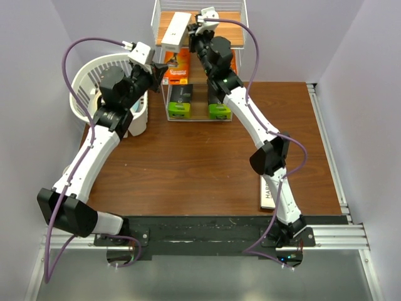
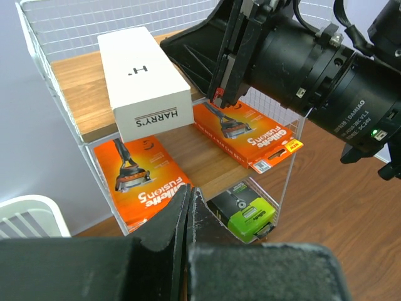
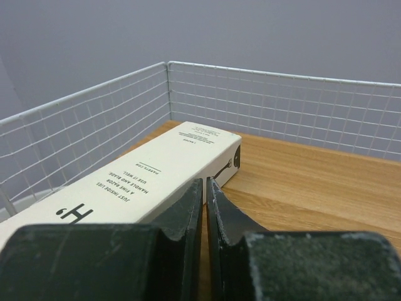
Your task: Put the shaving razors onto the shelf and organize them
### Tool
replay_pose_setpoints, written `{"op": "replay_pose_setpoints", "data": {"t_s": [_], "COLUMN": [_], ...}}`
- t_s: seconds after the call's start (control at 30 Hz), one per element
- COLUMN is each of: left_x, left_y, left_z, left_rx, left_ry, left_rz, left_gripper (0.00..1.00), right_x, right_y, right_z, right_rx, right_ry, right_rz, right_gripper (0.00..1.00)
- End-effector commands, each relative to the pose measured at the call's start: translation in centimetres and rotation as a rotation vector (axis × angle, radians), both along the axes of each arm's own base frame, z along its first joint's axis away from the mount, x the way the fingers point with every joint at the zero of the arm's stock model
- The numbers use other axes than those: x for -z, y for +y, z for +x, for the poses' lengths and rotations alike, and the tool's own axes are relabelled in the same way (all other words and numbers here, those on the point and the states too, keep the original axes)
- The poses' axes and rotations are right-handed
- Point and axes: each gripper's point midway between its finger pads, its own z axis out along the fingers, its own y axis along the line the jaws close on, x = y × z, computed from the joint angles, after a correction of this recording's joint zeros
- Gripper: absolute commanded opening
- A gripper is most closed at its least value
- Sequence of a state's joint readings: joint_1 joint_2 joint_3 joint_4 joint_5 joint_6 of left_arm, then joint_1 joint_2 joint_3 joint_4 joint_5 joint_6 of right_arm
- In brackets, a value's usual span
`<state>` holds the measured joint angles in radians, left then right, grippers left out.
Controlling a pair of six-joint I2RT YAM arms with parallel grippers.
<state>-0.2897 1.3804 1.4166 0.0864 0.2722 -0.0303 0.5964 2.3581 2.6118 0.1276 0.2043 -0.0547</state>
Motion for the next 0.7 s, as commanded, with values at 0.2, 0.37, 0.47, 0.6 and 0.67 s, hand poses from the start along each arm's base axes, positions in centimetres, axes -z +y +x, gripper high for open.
{"op": "replay_pose_setpoints", "data": {"t_s": [0.2, 0.37, 0.47, 0.6, 0.67], "left_x": [-2.9, -3.2, -3.3, -3.3, -3.2], "left_y": [1.9, 2.1, 2.3, 2.7, 2.9], "left_z": [-0.9, -0.5, -0.5, -0.7, -0.8], "left_rx": [-0.073, -0.086, -0.094, -0.106, -0.109], "left_ry": [-0.097, -0.105, -0.108, -0.109, -0.109], "left_rz": [0.028, 0.033, 0.041, 0.049, 0.053], "left_gripper": [0.00, 0.00, 0.00, 0.00, 0.00], "right_x": [0.0, 0.5, 1.0, 1.3, 1.4], "right_y": [1.3, 2.3, 2.7, 3.2, 3.7], "right_z": [0.3, 0.1, 0.2, 0.1, -0.1], "right_rx": [-0.066, -0.111, -0.119, -0.137, -0.149], "right_ry": [-0.013, -0.002, 0.012, 0.011, 0.006], "right_rz": [0.087, 0.102, 0.108, 0.104, 0.104], "right_gripper": [0.15, 0.16, 0.16, 0.16, 0.16]}}
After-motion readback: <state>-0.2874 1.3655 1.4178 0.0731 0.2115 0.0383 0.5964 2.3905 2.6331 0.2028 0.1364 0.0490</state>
